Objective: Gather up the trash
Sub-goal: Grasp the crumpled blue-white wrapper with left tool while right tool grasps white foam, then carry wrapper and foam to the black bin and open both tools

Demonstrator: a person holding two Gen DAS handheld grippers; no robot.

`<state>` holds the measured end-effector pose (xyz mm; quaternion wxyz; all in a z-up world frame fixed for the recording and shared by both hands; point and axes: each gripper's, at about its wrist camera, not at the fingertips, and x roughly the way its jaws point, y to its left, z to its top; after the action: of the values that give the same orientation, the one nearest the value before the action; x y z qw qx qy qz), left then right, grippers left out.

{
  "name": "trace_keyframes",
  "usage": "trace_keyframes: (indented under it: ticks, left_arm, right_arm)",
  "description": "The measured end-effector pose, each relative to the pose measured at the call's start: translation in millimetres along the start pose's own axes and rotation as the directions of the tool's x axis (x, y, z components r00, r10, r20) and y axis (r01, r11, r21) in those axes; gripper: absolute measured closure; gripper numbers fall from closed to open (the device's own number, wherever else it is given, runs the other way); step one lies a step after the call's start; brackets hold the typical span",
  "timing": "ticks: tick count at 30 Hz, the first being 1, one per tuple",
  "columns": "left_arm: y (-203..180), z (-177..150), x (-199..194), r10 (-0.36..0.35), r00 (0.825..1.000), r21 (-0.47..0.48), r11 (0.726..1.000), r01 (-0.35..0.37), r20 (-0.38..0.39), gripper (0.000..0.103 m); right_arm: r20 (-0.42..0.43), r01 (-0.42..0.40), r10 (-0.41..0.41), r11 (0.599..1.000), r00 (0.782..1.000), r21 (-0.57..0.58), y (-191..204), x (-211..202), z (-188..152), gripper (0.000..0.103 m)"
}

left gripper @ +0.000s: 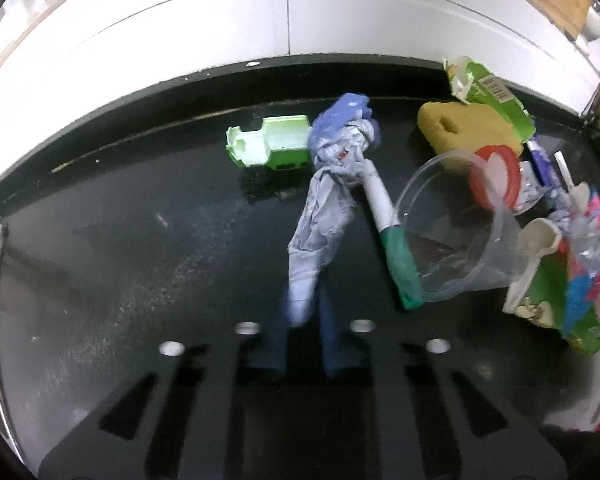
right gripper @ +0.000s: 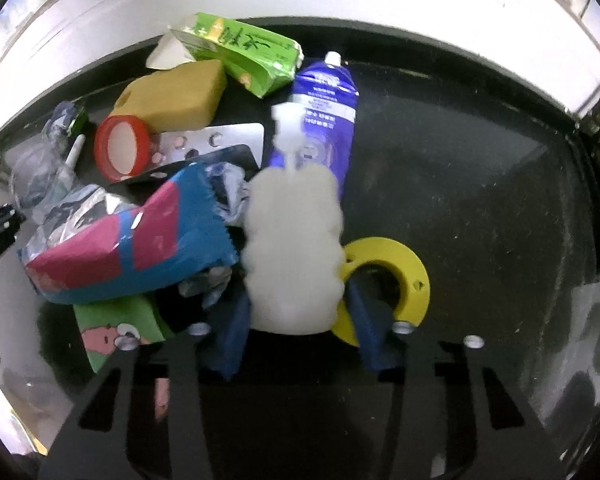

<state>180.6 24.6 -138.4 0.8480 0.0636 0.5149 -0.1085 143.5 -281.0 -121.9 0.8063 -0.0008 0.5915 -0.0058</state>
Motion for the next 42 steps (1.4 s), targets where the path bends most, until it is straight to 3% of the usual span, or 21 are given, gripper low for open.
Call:
trace_keyframes:
  ticks: [2, 6, 15, 26, 31, 37, 40, 42]
  left_arm:
    - [-6.3, 2.7, -8.9, 0.003, 1.0, 0.004, 1.0, -0.003, 0.019, 0.096]
    - [-13.3, 0.2, -38.1, -0.001, 0.999, 0.001, 1.0, 0.001, 0.054, 0.096]
    - [-32.3, -39.5, -103.6, 0.014, 0.997, -0.039, 0.999, -0.011, 0.08, 0.096]
    - [-29.2, -89.8, -149.2, 0.055, 0.994, -0.107, 0.993, -0.044, 0.098, 0.096]
    - [-8.7, -116.5, -179.0, 0.103, 0.987, -0.181, 0.98, -0.08, 0.122, 0.096]
    - [39.8, -172.9, -217.1, 0.198, 0.974, -0.321, 0.935, -0.153, 0.113, 0.096]
    - [67.9, -213.1, -235.5, 0.253, 0.963, -0.406, 0.892, -0.198, 0.086, 0.096]
    - [88.5, -247.6, -248.4, 0.303, 0.952, -0.464, 0.851, -0.246, 0.052, 0.096]
  right_arm:
    - [0.007, -0.003, 0.003, 1.0, 1.0, 0.001, 0.6, -6.0, -1.8, 0.078]
    - [0.023, -0.013, 0.013, 1.0, 1.0, 0.002, -5.7, -23.9, -10.8, 0.087]
    - [0.103, -0.033, 0.032, 0.999, 0.994, 0.009, -16.3, -70.6, -35.5, 0.088]
    - [0.177, -0.05, 0.051, 0.999, 0.983, -0.009, -9.7, -123.1, -64.2, 0.088]
    - [0.194, -0.085, 0.1, 0.993, 0.976, -0.082, 24.8, -135.3, -64.4, 0.088]
    - [0.164, -0.196, 0.246, 0.943, 0.955, -0.269, 121.0, -147.1, -67.5, 0.088]
    - [0.113, -0.264, 0.333, 0.878, 0.936, -0.4, 190.8, -151.9, -77.2, 0.088]
    - [0.053, -0.32, 0.396, 0.806, 0.917, -0.499, 248.1, -155.4, -90.7, 0.088]
